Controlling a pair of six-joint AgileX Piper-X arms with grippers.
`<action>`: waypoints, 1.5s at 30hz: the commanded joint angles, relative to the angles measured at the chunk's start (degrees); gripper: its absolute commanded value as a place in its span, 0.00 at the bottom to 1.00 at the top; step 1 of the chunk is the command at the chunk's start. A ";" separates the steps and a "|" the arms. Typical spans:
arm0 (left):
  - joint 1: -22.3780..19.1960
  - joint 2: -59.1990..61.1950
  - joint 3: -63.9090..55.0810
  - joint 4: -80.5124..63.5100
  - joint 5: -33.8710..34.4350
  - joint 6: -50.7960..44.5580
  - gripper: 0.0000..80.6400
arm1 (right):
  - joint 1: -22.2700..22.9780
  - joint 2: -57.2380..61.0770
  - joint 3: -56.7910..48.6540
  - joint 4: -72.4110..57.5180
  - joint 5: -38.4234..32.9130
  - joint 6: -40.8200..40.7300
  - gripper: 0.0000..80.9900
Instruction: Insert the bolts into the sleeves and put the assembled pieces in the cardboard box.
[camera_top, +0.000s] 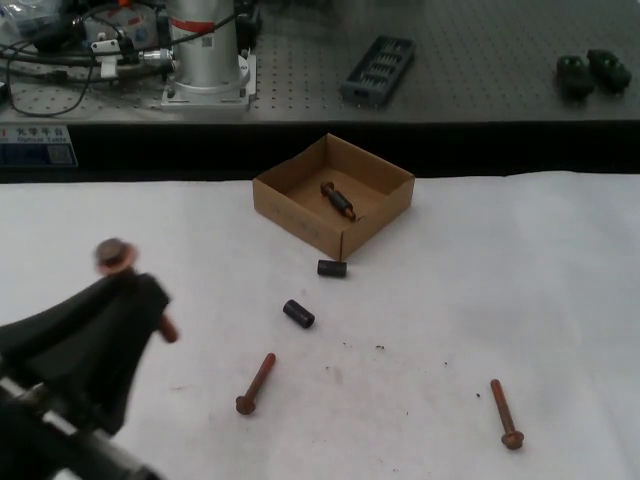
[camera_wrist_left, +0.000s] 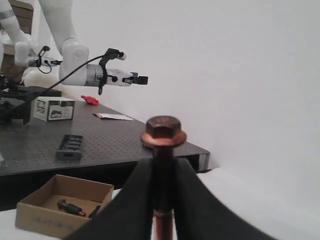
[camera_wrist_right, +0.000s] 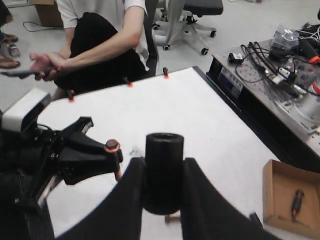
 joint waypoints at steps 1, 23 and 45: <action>-0.32 4.88 -3.52 -3.07 3.69 1.18 0.01 | 0.12 -1.73 2.15 -3.87 0.42 0.34 0.07; 12.91 25.26 -11.13 -12.45 20.56 -1.55 0.01 | -19.28 -10.53 68.34 -86.60 -14.22 7.73 0.07; 16.13 40.44 -15.24 -26.55 35.17 -1.55 0.01 | -23.48 33.53 67.90 -126.97 -22.70 7.88 0.07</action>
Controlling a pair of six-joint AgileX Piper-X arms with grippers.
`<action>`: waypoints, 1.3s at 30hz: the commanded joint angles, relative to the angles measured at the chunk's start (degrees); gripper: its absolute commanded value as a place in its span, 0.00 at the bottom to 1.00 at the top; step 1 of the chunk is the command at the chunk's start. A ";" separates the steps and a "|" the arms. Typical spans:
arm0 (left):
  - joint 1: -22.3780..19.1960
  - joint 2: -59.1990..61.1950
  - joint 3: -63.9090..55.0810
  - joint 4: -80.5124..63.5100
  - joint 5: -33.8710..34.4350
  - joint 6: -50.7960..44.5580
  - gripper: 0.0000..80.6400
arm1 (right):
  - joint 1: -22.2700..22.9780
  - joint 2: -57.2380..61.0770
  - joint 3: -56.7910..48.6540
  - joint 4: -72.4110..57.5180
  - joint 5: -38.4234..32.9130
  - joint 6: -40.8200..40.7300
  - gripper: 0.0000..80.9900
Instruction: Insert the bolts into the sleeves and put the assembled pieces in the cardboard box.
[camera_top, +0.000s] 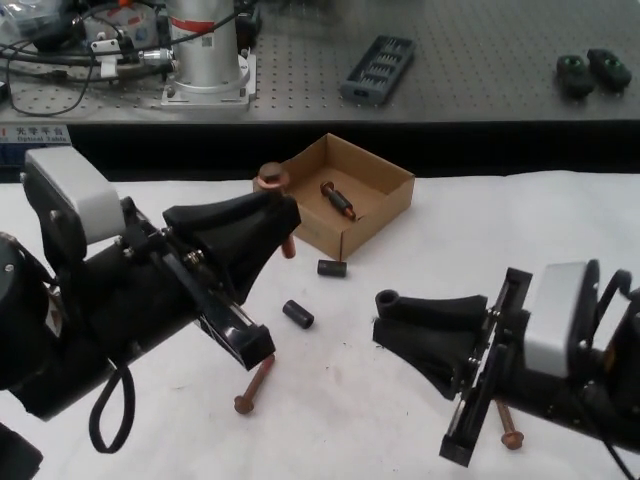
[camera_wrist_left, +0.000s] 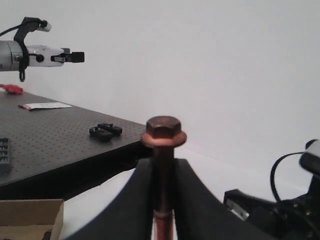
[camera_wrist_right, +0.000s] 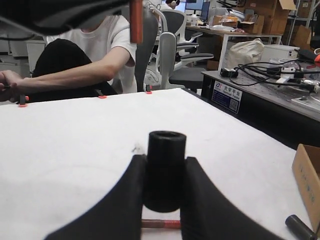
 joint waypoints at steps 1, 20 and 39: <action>0.16 -0.06 -0.81 -2.81 4.88 -0.65 0.01 | -0.43 3.00 -1.08 -6.45 2.66 2.65 0.07; 0.16 8.32 -2.57 -15.78 13.22 -8.04 0.01 | -0.26 6.12 -3.83 -13.20 -5.10 10.68 0.07; -3.15 20.30 -7.07 -15.58 18.32 -10.66 0.01 | -0.26 6.12 -3.83 -13.88 -10.66 13.19 0.07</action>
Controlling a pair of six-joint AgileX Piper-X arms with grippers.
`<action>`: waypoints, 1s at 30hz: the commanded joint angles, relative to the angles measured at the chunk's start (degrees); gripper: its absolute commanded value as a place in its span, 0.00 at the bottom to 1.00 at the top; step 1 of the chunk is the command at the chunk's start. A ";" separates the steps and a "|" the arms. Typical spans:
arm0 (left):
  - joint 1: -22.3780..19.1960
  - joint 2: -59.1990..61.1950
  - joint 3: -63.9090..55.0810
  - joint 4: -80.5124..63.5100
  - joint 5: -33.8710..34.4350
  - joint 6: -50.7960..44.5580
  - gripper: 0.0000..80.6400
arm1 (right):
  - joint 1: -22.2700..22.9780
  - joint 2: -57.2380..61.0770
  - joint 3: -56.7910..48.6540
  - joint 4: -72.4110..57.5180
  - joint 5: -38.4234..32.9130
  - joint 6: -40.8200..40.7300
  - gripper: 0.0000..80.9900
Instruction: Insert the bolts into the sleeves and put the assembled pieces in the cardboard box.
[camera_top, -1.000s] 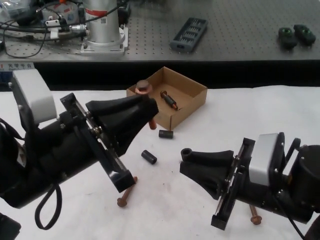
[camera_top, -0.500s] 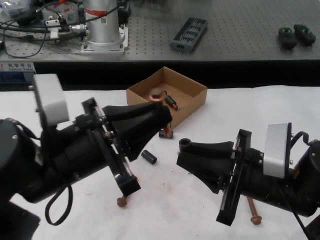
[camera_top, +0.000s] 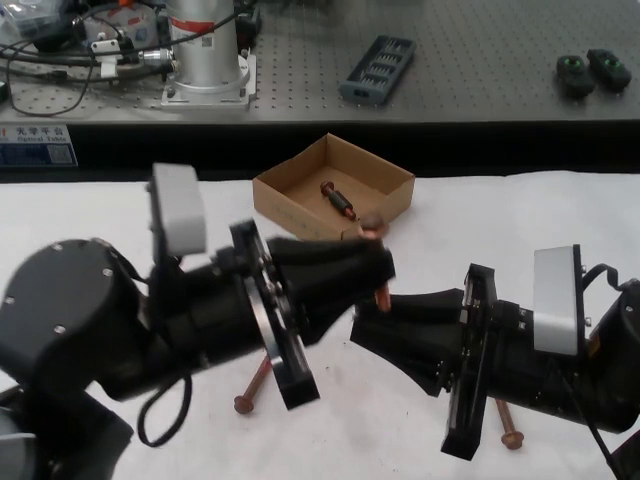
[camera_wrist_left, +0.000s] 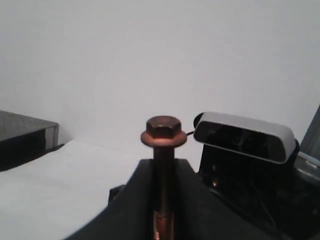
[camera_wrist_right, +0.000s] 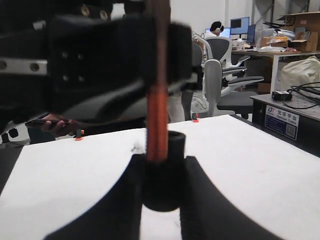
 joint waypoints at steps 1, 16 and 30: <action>-0.27 2.57 -0.67 0.24 0.76 -0.41 0.01 | -0.26 0.03 -0.45 -2.69 -0.08 1.46 0.07; -0.27 4.47 -0.67 -3.67 1.56 -0.93 0.01 | -0.26 0.03 -0.45 -2.97 -0.51 1.45 0.07; 0.80 2.78 -5.07 -9.94 5.83 -11.26 0.01 | -0.26 0.03 -0.31 -2.97 -1.34 1.45 0.07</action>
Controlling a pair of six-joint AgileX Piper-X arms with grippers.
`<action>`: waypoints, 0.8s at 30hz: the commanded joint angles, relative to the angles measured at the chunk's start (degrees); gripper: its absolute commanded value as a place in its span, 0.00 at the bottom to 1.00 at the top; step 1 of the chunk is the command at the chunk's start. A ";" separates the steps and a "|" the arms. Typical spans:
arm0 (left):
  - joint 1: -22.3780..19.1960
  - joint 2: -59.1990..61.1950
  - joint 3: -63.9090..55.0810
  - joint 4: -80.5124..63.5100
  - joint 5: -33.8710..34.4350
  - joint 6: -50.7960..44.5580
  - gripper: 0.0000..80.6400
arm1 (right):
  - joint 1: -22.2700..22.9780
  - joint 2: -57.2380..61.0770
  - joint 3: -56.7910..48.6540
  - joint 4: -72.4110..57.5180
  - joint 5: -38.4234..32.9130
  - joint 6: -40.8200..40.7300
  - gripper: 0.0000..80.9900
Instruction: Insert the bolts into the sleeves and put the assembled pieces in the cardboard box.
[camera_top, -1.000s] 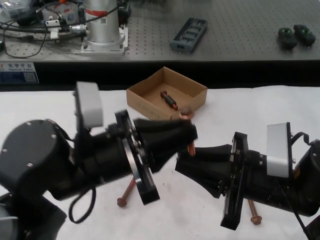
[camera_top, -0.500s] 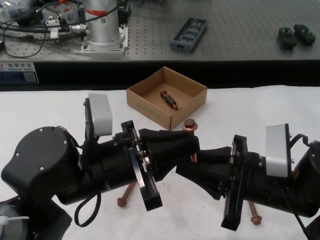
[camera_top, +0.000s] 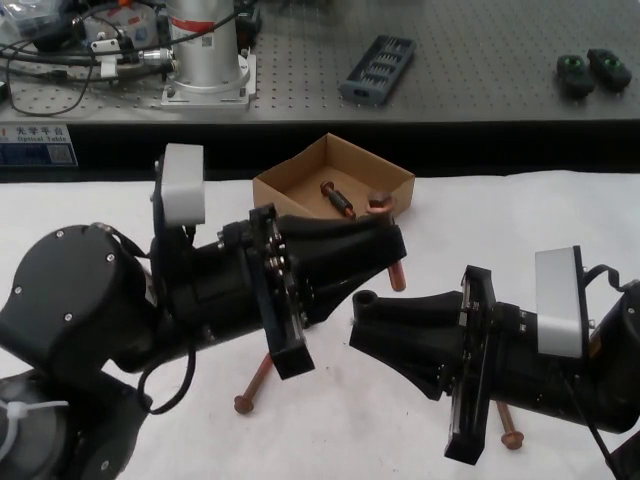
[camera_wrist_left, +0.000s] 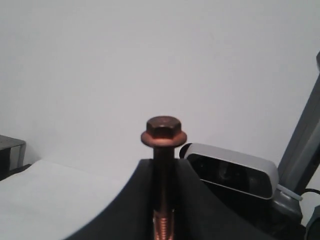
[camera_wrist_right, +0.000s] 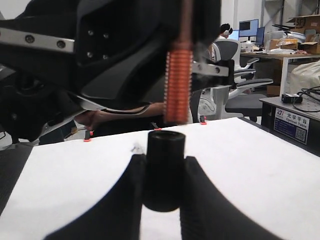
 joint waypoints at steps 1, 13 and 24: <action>0.32 -2.01 -0.73 -1.56 1.88 -1.45 0.01 | -0.26 -0.48 -0.31 -1.55 0.41 0.89 0.07; 3.82 -11.61 -0.73 12.18 5.03 1.69 0.01 | -0.26 -0.48 -0.31 -1.06 0.42 0.69 0.07; 3.62 -11.49 -0.60 25.95 3.87 13.30 0.01 | -0.26 -0.48 -0.31 -1.09 -0.73 0.69 0.07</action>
